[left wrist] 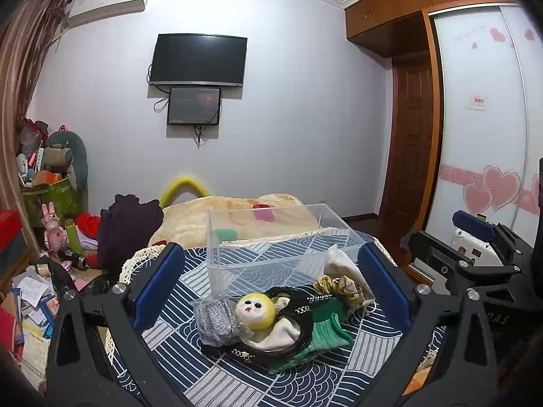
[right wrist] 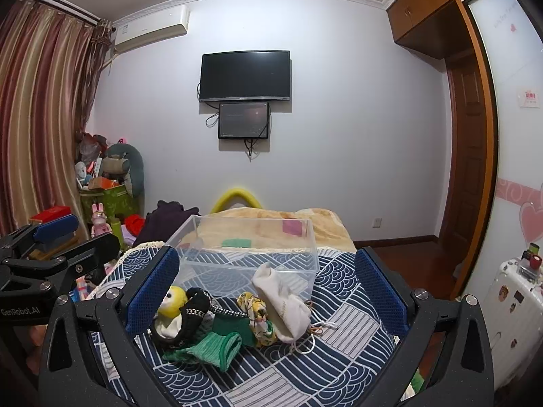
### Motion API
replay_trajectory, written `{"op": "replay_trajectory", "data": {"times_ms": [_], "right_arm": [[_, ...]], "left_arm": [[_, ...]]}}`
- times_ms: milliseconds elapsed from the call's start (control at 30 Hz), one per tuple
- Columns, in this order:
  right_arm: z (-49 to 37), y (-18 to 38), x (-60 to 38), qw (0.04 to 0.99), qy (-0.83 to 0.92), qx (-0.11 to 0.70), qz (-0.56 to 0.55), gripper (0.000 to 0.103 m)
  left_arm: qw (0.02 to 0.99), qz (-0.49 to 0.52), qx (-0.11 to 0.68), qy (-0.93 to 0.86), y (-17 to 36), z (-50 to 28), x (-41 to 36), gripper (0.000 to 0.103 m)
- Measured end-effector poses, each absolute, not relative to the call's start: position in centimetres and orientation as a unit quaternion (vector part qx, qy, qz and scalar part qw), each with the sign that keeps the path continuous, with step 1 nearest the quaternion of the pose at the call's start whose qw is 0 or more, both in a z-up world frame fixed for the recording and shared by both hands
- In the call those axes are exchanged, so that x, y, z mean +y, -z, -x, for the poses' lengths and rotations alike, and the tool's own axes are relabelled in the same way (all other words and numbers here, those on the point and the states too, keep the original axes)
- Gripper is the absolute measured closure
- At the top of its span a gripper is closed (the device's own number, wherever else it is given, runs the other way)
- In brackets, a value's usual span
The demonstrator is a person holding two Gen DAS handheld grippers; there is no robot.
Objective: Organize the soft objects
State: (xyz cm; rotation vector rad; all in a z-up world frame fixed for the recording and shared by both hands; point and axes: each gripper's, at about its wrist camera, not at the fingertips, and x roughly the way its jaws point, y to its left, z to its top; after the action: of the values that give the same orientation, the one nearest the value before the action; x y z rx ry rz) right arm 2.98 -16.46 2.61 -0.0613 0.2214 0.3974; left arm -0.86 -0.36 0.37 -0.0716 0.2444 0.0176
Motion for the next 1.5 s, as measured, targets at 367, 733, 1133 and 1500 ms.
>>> {"op": "replay_trajectory", "data": {"times_ms": [367,733,1133,1500], "right_arm": [[-3.1,-2.5,-16.4,0.973,-0.198,0.113,0.029,0.000],[-3.0,-2.3,-16.5,0.973,-0.201,0.109,0.024,0.000],[-4.0,-1.8,-16.9,0.969,-0.217,0.120,0.012,0.000],[-7.3,0.9,-16.9,0.957,-0.221,0.190,0.014,0.041]], "left_arm": [[0.992,0.037,0.122,-0.010,-0.3,0.8,-0.3,0.000],[0.992,0.048,0.121,-0.001,0.0,0.7,0.0,0.000],[0.988,0.055,0.144,0.001,0.8,-0.6,0.7,0.016],[0.976,0.056,0.211,0.010,4.2,-4.2,1.1,0.044]]}}
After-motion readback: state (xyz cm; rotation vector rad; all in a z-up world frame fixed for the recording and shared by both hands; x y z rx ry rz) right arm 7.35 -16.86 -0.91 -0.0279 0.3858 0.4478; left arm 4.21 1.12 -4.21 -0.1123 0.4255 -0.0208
